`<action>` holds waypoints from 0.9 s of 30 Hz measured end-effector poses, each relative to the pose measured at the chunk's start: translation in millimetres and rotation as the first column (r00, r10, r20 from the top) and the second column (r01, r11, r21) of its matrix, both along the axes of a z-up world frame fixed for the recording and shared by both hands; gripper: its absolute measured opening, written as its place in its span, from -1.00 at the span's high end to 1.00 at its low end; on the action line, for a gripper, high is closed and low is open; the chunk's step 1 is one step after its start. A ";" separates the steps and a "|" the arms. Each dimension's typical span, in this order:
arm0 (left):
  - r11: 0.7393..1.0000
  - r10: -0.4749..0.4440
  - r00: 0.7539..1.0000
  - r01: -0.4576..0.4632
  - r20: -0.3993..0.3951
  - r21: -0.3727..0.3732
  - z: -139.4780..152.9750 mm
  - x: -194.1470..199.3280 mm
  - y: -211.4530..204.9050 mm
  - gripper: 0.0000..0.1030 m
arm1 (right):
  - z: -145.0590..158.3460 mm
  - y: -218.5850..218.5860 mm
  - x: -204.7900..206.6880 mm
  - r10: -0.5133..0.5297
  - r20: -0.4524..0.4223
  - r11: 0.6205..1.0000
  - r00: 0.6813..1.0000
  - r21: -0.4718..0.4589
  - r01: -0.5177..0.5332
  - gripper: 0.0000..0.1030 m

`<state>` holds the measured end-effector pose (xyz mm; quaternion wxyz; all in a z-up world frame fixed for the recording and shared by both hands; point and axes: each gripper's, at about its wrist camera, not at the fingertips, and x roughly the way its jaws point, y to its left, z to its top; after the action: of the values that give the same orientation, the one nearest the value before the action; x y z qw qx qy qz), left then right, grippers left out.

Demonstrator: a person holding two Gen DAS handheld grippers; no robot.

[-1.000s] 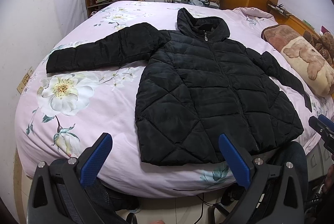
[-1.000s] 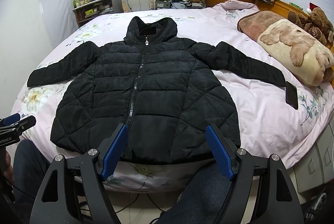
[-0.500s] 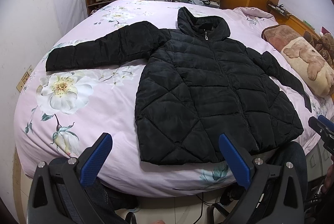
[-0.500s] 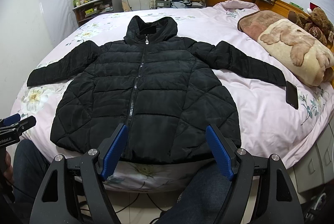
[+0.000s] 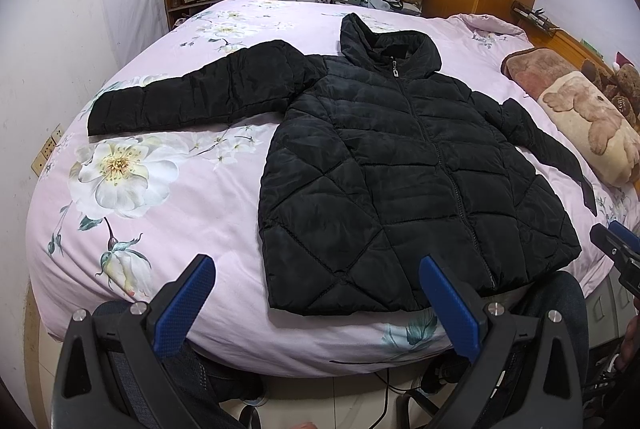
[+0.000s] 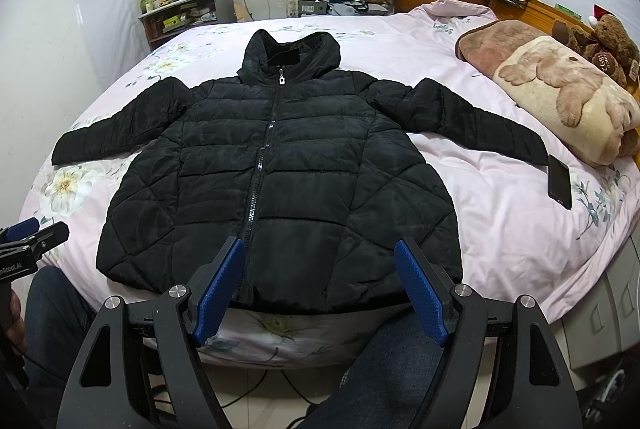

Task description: Fold large clothes

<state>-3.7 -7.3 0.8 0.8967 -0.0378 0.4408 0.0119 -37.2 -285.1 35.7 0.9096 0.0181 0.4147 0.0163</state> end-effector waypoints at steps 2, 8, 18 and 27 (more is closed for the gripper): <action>1.000 0.000 1.000 0.000 0.000 -0.001 -0.3 -0.4 -0.8 -0.99 | 0.0 0.1 0.3 -0.001 0.000 1.000 1.000 0.000 0.001 -0.49; 1.000 0.000 1.000 0.000 -0.003 -0.003 -0.8 -0.8 -1.4 -0.99 | -0.2 0.2 0.4 -0.001 -0.002 1.000 1.000 0.000 0.001 -0.49; 1.000 0.002 1.000 -0.002 -0.017 -0.004 -6.2 1.2 1.2 -0.99 | -3.2 1.7 0.2 0.000 -0.007 1.000 1.000 -0.001 0.000 -0.49; 1.000 0.011 0.999 -0.011 -0.031 -0.001 -16.4 15.0 8.9 -0.99 | -10.4 8.3 16.3 0.026 -0.028 1.000 0.999 -0.003 -0.026 -0.49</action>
<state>11.3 1.6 -15.6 0.8896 -0.0407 0.4546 0.0172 -20.9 -276.8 25.3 0.9036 0.0114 0.4274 0.0273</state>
